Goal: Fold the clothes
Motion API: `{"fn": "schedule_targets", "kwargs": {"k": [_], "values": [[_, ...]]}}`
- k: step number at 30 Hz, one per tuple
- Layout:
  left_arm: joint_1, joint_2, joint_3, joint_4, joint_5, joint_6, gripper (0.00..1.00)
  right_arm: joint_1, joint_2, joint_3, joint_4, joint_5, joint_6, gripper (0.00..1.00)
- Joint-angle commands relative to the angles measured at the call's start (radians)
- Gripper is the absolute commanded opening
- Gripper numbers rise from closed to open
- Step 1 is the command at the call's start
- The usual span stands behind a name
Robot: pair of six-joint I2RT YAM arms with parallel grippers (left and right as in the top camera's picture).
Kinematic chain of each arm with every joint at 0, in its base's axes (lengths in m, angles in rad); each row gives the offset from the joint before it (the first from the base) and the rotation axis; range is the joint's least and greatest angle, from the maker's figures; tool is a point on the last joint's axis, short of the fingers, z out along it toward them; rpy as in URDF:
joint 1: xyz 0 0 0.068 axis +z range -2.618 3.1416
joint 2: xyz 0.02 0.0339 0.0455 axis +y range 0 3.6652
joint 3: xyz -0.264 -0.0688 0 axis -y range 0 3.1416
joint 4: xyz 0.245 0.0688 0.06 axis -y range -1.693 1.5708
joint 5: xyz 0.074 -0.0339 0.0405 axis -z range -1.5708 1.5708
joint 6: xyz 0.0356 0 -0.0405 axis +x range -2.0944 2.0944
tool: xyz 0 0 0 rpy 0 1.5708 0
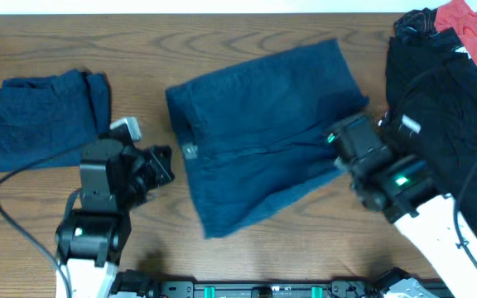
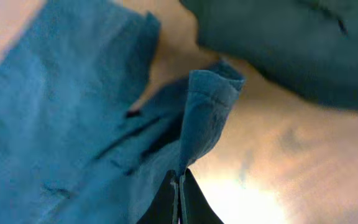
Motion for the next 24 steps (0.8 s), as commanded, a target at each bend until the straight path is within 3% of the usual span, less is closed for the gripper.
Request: {"fn": "schedule_targets", "kwargs": {"k": [1,7,12,14,15,21,24], "values": [[0.003,0.083,0.018,0.030,-0.047,-0.014,0.06,-0.115,0.029,0.066,0.042,-0.083,-0.268,0.01],[-0.010,0.215,0.019,-0.060,0.291,-0.016,0.06,-0.204,0.111,0.091,0.021,-0.177,-0.318,0.01],[-0.085,0.299,0.019,-0.267,0.354,-0.016,0.07,-0.202,0.176,0.091,-0.001,-0.195,-0.317,0.01],[-0.126,0.330,0.018,-0.342,0.354,-0.016,0.24,-0.202,0.196,0.091,-0.008,-0.198,-0.317,0.01],[-0.148,0.346,0.018,-0.377,0.354,-0.027,0.37,-0.202,0.205,0.091,-0.010,-0.200,-0.317,0.01],[-0.259,0.407,-0.002,-0.428,0.367,-0.219,0.66,-0.202,0.219,0.091,-0.012,-0.202,-0.317,0.01],[-0.312,0.412,-0.028,-0.354,0.355,-0.339,0.69,-0.202,0.219,0.091,-0.013,-0.203,-0.324,0.01]]}}
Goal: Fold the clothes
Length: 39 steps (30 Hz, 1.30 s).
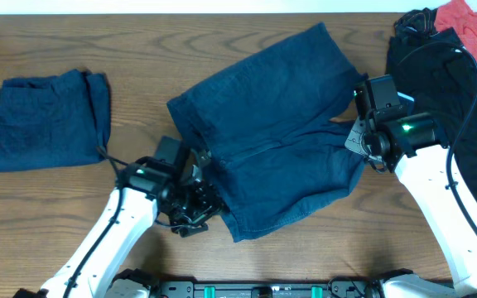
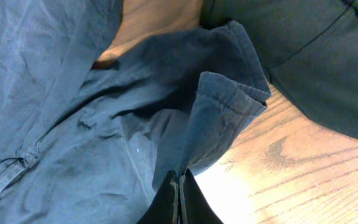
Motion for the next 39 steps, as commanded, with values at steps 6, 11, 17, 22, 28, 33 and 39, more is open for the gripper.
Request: {"fn": "schedule_targets", "kwargs": {"k": [6,11,17,22,28,33,39], "values": [[-0.203,0.006,-0.099,0.244,-0.090,-0.551,0.67,-0.006,0.002,0.016,-0.006,0.001,-0.022,0.01],[-0.326,0.006,-0.142,0.349,-0.152,-0.752,0.66,-0.006,0.002,0.016,-0.009,0.001,-0.037,0.01],[-0.415,0.006,-0.145,0.359,-0.248,-0.867,0.63,-0.006,0.002,0.016,-0.014,0.001,-0.051,0.01],[-0.454,0.011,-0.169,0.383,-0.296,-0.960,0.62,-0.006,0.002,0.016,-0.019,0.001,-0.055,0.01],[-0.490,0.035,-0.188,0.436,-0.315,-1.037,0.62,-0.006,0.002,0.016,-0.023,0.001,-0.055,0.01],[-0.494,0.097,-0.188,0.472,-0.320,-1.038,0.62,-0.006,0.002,0.016,-0.032,0.001,-0.055,0.01],[-0.492,0.161,-0.188,0.506,-0.344,-1.052,0.61,-0.006,0.002,0.016,-0.035,0.001,-0.063,0.01]]}}
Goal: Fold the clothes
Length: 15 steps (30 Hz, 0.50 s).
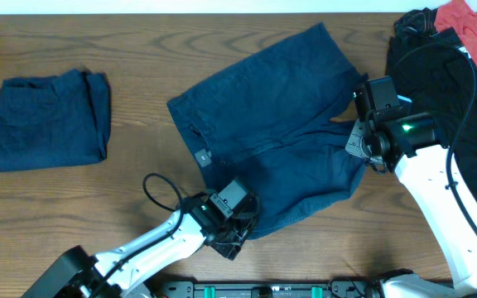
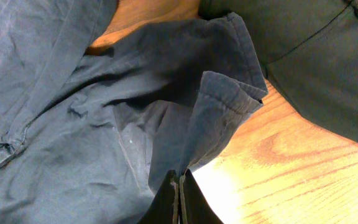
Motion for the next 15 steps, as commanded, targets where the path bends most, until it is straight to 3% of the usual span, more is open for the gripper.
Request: {"fn": "schedule_targets", "kwargs": {"k": [1,9,15], "values": [[-0.001,0.032,-0.008,0.015,-0.063,-0.023,0.57,-0.006,0.002,0.016,-0.004,0.009,-0.015,0.01],[0.021,0.034,-0.008,0.019,-0.113,0.050,0.06,-0.006,0.002,0.016,-0.005,0.009,-0.015,0.01],[0.085,-0.019,-0.008,0.001,-0.113,0.211,0.06,-0.006,0.002,0.016,-0.016,0.009,-0.015,0.01]]}}
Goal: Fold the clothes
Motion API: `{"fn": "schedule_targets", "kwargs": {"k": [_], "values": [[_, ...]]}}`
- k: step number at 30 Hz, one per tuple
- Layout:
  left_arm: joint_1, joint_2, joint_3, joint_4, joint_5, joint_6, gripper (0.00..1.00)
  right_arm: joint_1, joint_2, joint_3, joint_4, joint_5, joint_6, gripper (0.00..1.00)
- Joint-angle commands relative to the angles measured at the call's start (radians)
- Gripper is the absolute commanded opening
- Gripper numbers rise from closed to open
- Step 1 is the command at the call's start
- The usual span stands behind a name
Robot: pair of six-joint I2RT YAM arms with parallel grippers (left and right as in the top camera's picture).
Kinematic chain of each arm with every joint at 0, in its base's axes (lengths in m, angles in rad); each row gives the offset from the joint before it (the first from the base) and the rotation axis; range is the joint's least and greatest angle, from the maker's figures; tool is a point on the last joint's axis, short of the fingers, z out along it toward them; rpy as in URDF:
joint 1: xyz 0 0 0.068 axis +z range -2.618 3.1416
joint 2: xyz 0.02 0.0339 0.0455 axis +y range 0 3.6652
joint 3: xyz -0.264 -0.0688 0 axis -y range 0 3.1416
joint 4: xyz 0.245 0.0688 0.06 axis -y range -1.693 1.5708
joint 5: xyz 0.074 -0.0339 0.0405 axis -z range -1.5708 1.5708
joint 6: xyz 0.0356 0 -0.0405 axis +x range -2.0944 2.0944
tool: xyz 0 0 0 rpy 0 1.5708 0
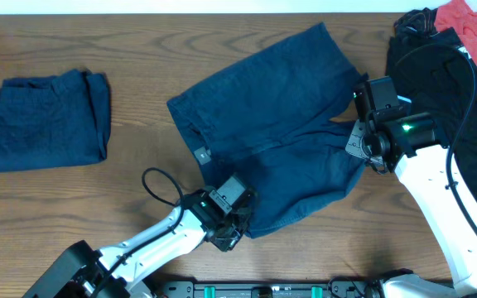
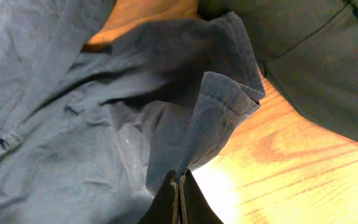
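Dark blue shorts (image 1: 272,124) lie spread and slanted in the middle of the wooden table. My right gripper (image 1: 359,151) is at their right edge. In the right wrist view it (image 2: 179,179) is shut on a raised fold of the shorts' hem (image 2: 219,115). My left gripper (image 1: 237,217) is at the shorts' lower corner near the front edge, touching or overlapping the cloth. Whether its fingers are open or shut does not show from overhead.
A folded dark blue garment (image 1: 44,120) lies at the far left. A heap of black clothes (image 1: 441,91) with a red piece (image 1: 470,25) fills the right side, close to my right arm. Bare wood (image 2: 303,180) shows beside the held hem.
My left gripper has shifted slightly up and in against the shorts' lower corner. The right gripper still holds the hem in the same place, and the cloth has hardly shifted.
At first my left arm stood left of the shorts and my right gripper held their right hem lower down. Then the shorts lay farther up and right, with my left gripper at their lower left edge. Later it was at the bottom corner, where it remains.
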Motion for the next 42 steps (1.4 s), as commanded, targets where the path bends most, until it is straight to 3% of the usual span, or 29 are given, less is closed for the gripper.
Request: {"fn": "schedule_targets", "kwargs": {"k": [1,9,15,20,31,38,42], "values": [[0.060,-0.060,-0.008,-0.033,-0.047,0.142,0.06,-0.006,0.002,0.016,-0.011,0.009,-0.012,0.01],[0.212,-0.407,0.013,-0.266,-0.080,0.429,0.06,-0.006,-0.003,0.016,-0.044,0.013,-0.007,0.01],[0.233,-0.718,0.039,-0.492,-0.221,0.475,0.06,-0.006,-0.032,0.019,-0.040,0.017,0.015,0.01],[0.234,-0.874,0.040,-0.490,-0.403,0.475,0.06,-0.006,-0.044,0.065,0.026,0.007,-0.050,0.01],[0.352,-0.808,0.040,-0.272,-0.743,0.484,0.06,0.000,-0.037,0.131,0.373,-0.031,-0.198,0.02],[0.484,-0.594,0.040,0.000,-0.736,0.639,0.06,0.010,0.035,0.131,0.580,-0.057,-0.225,0.02],[0.528,-0.482,0.040,0.032,-0.602,0.644,0.06,0.037,0.067,0.130,0.518,-0.124,-0.229,0.02]]}}
